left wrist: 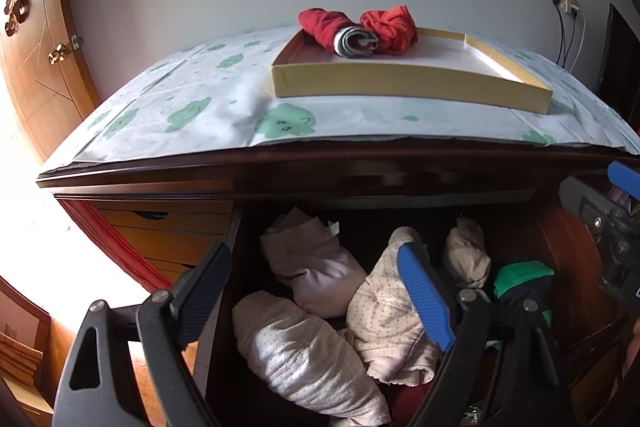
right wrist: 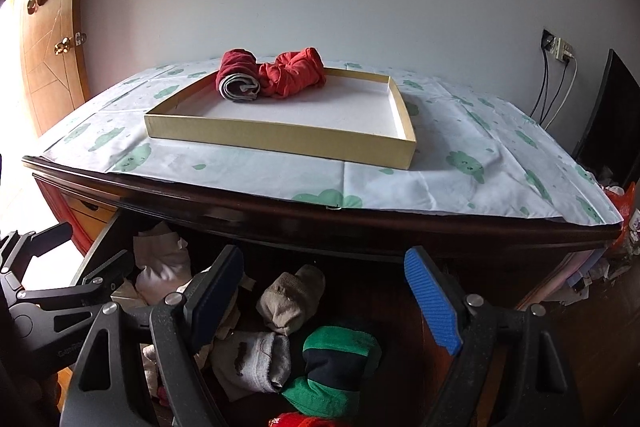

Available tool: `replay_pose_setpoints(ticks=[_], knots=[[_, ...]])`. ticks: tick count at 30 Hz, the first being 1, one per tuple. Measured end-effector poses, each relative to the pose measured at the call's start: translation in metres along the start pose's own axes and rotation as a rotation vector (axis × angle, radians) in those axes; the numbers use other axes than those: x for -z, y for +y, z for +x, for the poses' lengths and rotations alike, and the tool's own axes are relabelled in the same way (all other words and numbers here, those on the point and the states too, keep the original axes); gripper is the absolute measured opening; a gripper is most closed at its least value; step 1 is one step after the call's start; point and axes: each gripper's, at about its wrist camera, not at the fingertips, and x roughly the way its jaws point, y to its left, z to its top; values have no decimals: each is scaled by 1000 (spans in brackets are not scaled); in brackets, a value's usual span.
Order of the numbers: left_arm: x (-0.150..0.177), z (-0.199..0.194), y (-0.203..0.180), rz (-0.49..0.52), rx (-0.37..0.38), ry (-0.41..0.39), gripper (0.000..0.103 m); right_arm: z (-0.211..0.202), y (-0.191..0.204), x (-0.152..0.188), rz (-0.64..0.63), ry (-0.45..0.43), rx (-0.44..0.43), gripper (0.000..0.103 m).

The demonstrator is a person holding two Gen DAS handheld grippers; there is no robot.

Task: Take underwear out of drawer
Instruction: 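Lower both open grippers toward the open drawer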

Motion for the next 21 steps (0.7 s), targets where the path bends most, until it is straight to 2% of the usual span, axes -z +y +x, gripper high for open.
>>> replay_pose_setpoints(ticks=[12,21], knots=[[4,12,-5,24,-11,35,86,11,-1,2,8,31,0,85],[4,11,-8,50,-19,32,86,11,-1,2,7,37,6,85]])
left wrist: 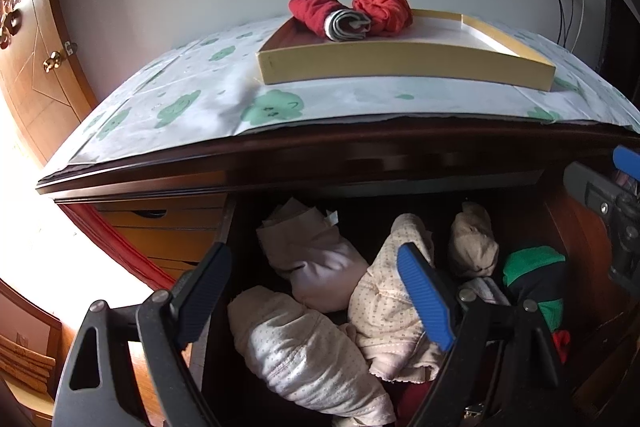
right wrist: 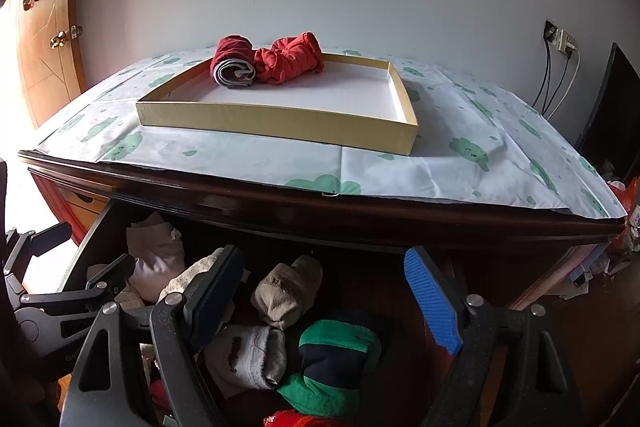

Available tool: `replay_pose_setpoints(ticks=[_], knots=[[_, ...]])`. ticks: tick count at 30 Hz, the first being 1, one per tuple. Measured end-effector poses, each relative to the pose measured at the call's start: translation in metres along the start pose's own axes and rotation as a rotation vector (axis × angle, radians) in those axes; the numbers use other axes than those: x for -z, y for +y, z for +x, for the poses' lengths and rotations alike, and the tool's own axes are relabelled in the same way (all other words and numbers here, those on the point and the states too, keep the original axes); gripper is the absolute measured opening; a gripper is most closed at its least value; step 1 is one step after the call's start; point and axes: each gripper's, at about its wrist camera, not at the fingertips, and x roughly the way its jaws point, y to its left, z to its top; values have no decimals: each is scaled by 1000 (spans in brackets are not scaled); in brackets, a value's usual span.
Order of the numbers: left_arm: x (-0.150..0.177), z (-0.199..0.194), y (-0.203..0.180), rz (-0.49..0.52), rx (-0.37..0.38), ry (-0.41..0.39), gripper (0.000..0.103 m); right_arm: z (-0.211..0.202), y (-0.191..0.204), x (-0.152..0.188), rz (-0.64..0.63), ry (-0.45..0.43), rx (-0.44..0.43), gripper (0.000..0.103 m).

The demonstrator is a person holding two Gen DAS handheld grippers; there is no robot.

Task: Take underwear out of drawer
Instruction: 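Lower both open grippers toward the open drawer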

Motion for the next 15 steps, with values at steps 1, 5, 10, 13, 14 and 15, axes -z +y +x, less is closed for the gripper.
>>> replay_pose_setpoints(ticks=[1,5,10,13,14,15], knots=[[0,0,0,0,0,1,86,0,0,0,1,1,0,85],[0,0,0,0,0,7,86,0,0,0,-1,2,0,85],[0,1,0,5,-1,9,86,1,0,0,-4,8,-2,85],[0,2,-1,10,-3,11,86,1,-1,1,-1,14,-5,85],[0,2,-1,11,-3,12,86,2,0,1,-2,16,-4,85],[0,3,-1,12,-2,13,86,2,0,1,-3,18,-4,85]])
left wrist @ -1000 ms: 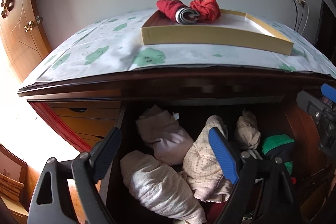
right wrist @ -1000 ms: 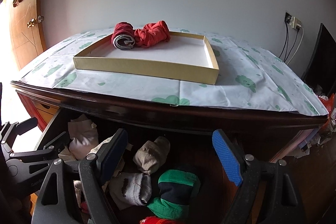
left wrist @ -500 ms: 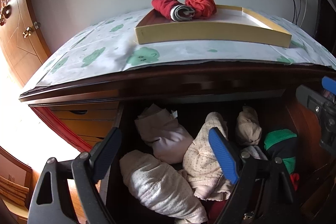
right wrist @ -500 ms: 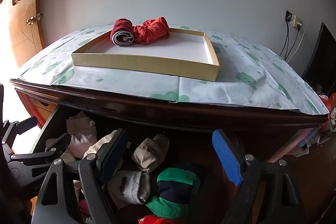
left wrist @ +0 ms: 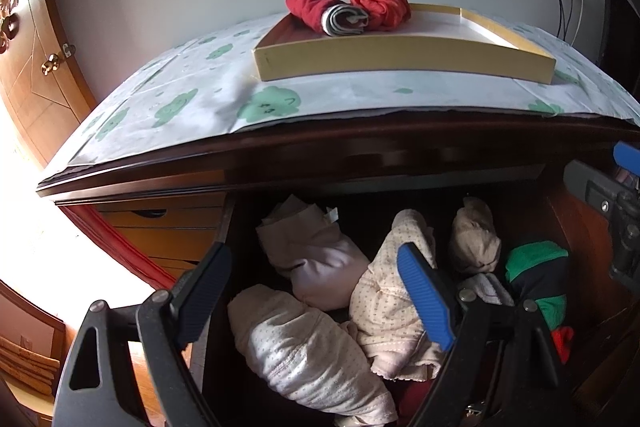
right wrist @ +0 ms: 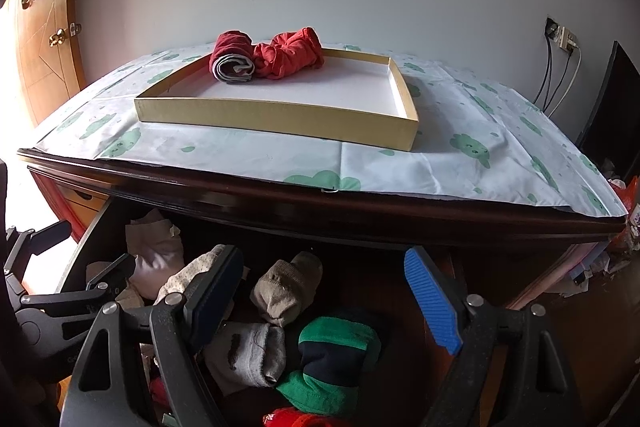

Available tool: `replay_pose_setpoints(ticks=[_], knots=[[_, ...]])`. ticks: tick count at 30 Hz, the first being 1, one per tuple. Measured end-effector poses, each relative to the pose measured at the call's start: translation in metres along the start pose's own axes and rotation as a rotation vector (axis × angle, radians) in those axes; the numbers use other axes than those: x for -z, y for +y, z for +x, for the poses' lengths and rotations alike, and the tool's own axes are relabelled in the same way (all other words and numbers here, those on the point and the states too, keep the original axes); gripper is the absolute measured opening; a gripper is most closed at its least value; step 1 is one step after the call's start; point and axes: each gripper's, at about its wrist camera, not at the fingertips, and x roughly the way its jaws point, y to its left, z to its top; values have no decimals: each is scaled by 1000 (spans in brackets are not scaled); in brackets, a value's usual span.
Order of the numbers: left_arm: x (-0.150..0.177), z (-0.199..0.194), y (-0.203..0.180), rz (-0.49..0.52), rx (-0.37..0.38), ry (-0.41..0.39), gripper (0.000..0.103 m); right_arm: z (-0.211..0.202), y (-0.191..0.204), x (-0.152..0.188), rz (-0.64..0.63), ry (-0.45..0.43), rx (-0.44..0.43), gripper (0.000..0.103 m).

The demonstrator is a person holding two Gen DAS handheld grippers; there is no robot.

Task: Take underwear out of drawer
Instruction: 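Lower both open grippers toward the open drawer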

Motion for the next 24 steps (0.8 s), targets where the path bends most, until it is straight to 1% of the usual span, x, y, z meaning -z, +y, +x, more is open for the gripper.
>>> replay_pose_setpoints(ticks=[24], knots=[[2,7,0,16,-18,35,86,8,-1,2,14,42,-31,85]])
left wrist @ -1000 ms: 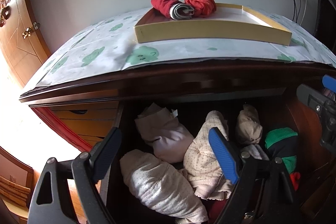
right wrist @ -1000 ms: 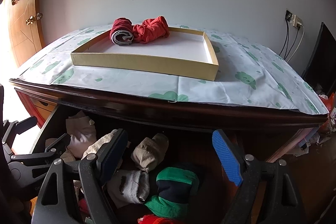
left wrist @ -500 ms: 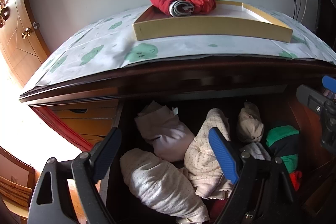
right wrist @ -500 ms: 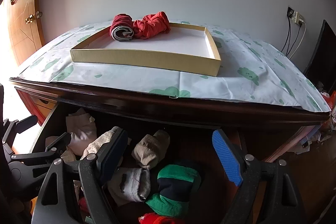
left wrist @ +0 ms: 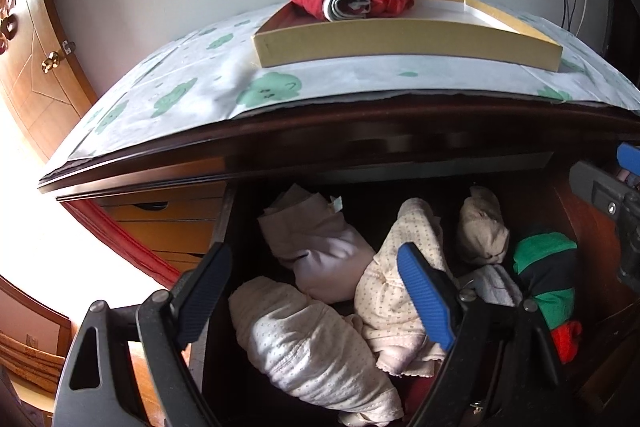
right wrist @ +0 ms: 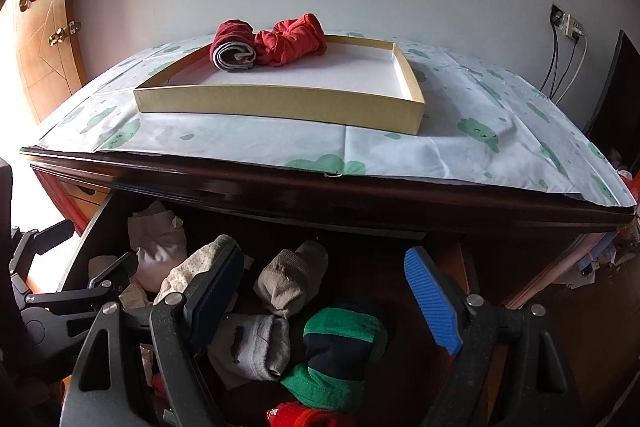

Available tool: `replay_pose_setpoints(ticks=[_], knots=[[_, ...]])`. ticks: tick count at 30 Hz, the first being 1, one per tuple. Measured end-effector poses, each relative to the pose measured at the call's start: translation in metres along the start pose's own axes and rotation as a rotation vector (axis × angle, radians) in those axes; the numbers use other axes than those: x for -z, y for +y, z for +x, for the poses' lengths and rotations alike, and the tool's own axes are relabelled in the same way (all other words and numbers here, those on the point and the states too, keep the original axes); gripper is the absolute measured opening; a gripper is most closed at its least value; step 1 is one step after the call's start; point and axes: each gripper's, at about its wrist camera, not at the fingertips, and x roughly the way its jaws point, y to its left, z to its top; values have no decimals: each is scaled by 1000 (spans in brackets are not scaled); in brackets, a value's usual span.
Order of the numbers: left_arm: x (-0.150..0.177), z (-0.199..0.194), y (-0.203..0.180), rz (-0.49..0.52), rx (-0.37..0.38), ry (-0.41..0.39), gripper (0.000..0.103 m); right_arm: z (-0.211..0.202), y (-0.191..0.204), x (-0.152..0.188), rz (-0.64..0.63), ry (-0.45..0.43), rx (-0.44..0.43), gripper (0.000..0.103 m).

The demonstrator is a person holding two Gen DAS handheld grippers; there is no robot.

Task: Take underwear out of drawer
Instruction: 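Lower both open grippers toward the open drawer, then grasp cream dotted underwear with the right gripper while the left gripper reaches into the drawer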

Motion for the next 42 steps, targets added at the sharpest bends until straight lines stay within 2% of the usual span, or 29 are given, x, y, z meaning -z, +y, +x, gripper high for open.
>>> replay_pose_setpoints(ticks=[9,17,19,21,25,30,37,38,39,42], knots=[[1,2,2,2,-10,10,86,4,0,2,1,21,-28,85],[5,14,11,4,-33,53,86,22,-1,6,23,95,-111,85],[5,16,19,-14,-30,65,86,29,-1,7,36,127,-142,83],[5,17,28,-25,-41,68,86,36,1,5,50,169,-214,77],[5,22,49,-44,-81,79,86,56,8,1,91,271,-336,77],[7,27,71,-76,-101,100,86,85,38,-2,37,377,-379,76],[16,33,97,-115,-102,134,86,121,95,8,-102,490,-363,76],[17,34,98,-117,-101,138,86,124,101,10,-113,500,-362,74],[18,33,101,-119,-97,144,86,128,108,12,-126,521,-363,68],[21,29,101,-104,-65,157,86,134,119,11,-128,551,-369,64]])
